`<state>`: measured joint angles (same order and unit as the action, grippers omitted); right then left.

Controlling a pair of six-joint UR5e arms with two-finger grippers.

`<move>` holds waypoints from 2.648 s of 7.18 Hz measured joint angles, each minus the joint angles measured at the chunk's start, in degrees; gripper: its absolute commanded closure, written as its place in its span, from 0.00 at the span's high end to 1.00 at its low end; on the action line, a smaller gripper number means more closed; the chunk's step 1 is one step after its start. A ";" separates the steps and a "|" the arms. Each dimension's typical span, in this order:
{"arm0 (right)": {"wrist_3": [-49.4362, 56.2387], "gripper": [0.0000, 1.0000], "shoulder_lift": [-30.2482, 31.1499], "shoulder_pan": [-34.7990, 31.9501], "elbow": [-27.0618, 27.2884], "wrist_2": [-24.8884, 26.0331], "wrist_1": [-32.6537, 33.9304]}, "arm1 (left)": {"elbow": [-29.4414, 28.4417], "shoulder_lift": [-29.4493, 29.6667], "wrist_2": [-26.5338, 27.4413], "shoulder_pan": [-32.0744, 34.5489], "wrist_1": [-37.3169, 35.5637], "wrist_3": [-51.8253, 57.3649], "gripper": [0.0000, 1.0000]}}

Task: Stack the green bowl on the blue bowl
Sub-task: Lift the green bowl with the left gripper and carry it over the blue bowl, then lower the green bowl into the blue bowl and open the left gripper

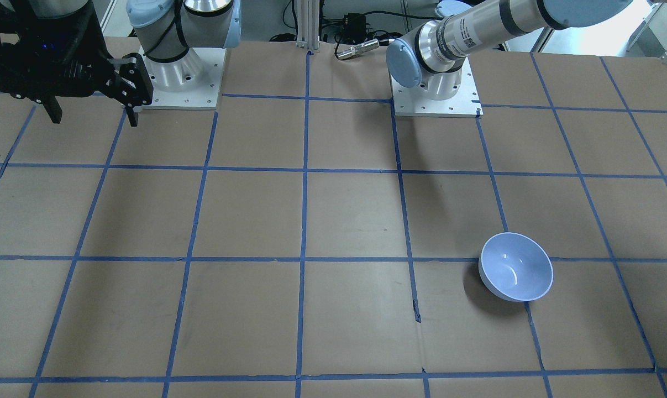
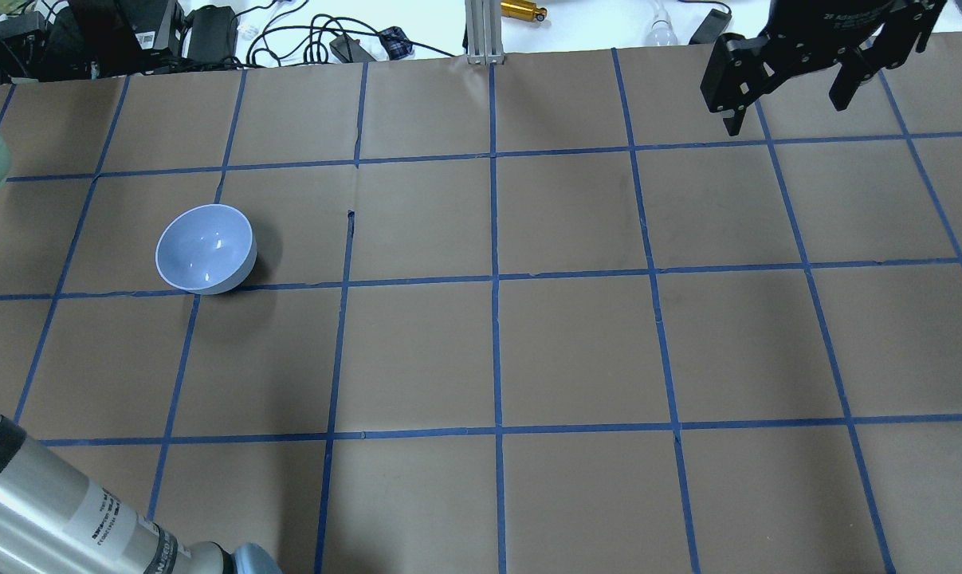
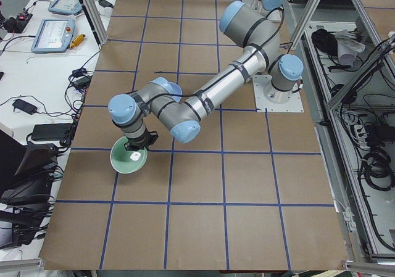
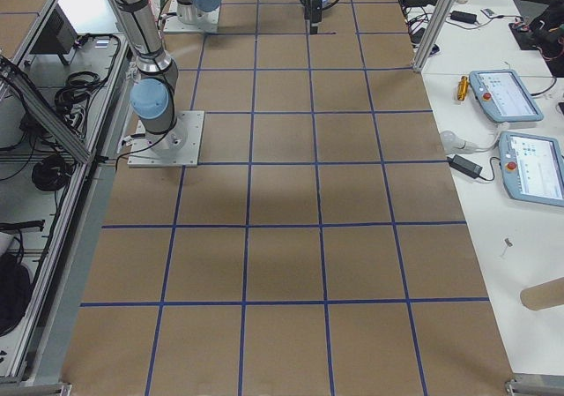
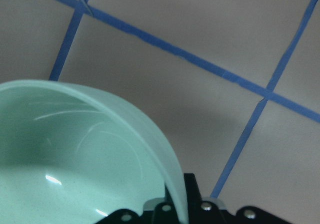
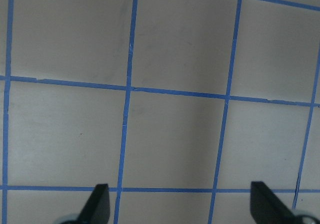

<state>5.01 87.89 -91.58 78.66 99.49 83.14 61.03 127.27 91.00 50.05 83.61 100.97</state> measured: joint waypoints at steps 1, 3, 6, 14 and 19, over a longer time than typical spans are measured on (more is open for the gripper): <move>0.00 1.00 0.00 0.00 0.00 0.00 0.00 | 2.34 -2.61 -0.04 2.08 -0.01 -5.87 0.00; 0.00 1.00 0.00 0.00 0.00 0.00 0.00 | 8.04 -7.52 -0.22 6.87 -0.22 -19.65 0.00; 0.00 1.00 0.00 0.03 0.00 0.00 0.00 | 18.09 -14.24 -0.15 15.62 -2.63 -40.12 0.00; 0.00 1.00 0.00 0.00 0.00 0.00 0.00 | 39.94 -21.10 4.59 26.05 -21.06 -62.94 0.00; 0.00 1.00 0.00 0.05 0.00 0.00 0.00 | 43.96 -22.48 4.35 27.49 -22.91 -63.04 1.00</move>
<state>5.01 87.89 -91.52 78.66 99.49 83.15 104.99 104.79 95.34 77.53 60.70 37.93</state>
